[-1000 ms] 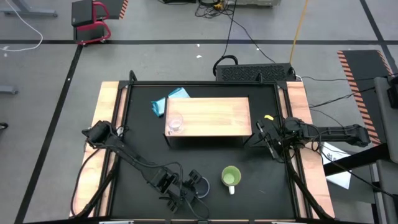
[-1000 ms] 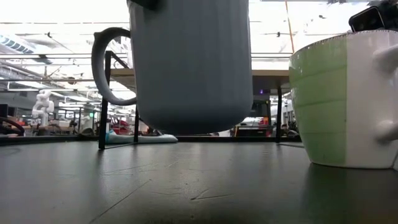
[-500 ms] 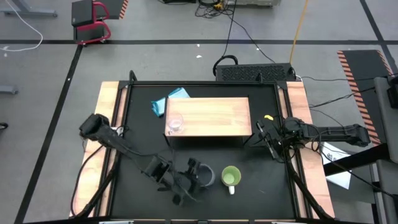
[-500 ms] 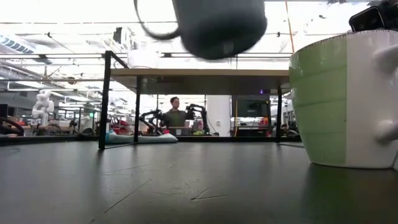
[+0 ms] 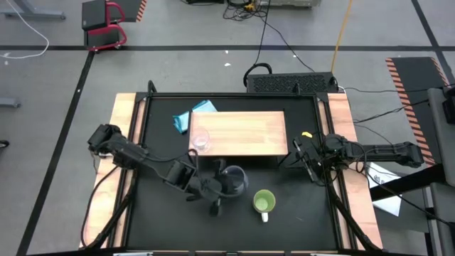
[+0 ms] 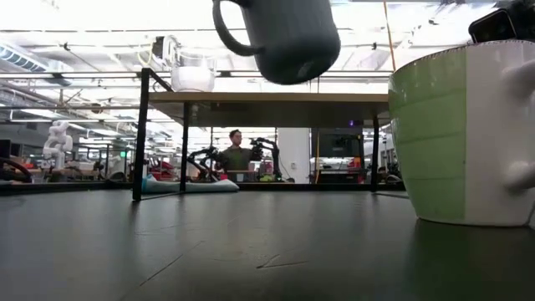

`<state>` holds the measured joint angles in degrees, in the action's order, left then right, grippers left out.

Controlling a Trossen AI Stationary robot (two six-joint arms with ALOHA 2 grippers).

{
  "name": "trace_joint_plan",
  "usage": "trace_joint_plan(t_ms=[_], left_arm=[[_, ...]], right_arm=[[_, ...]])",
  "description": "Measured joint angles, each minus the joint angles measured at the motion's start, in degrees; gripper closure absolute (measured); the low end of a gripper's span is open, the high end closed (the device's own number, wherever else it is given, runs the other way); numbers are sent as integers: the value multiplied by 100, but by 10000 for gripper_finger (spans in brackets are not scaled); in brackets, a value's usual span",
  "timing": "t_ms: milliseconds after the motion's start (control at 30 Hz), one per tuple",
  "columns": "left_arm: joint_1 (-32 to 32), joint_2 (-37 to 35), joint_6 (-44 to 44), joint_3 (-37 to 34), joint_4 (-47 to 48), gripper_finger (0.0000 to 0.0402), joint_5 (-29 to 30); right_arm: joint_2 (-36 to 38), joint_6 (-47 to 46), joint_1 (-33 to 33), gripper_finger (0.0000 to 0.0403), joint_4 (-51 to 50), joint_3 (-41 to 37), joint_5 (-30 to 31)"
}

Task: Stack small to large cups/mugs on shelf
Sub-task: Put the gray mug on the shelf

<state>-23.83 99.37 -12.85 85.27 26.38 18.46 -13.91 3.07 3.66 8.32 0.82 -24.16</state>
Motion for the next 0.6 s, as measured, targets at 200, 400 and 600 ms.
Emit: trace_joint_plan(t_ms=[200,400,600], left_arm=[[210,0,-518,0,221,396,532],[368,0,-681,0,268,396,675],[345,0,-630,0,379,396,712]], right_arm=[[0,-42,-2,403,0,0,0],[0,-44,-1,403,0,0,0],[0,-45,-2,403,-2,0,0]])
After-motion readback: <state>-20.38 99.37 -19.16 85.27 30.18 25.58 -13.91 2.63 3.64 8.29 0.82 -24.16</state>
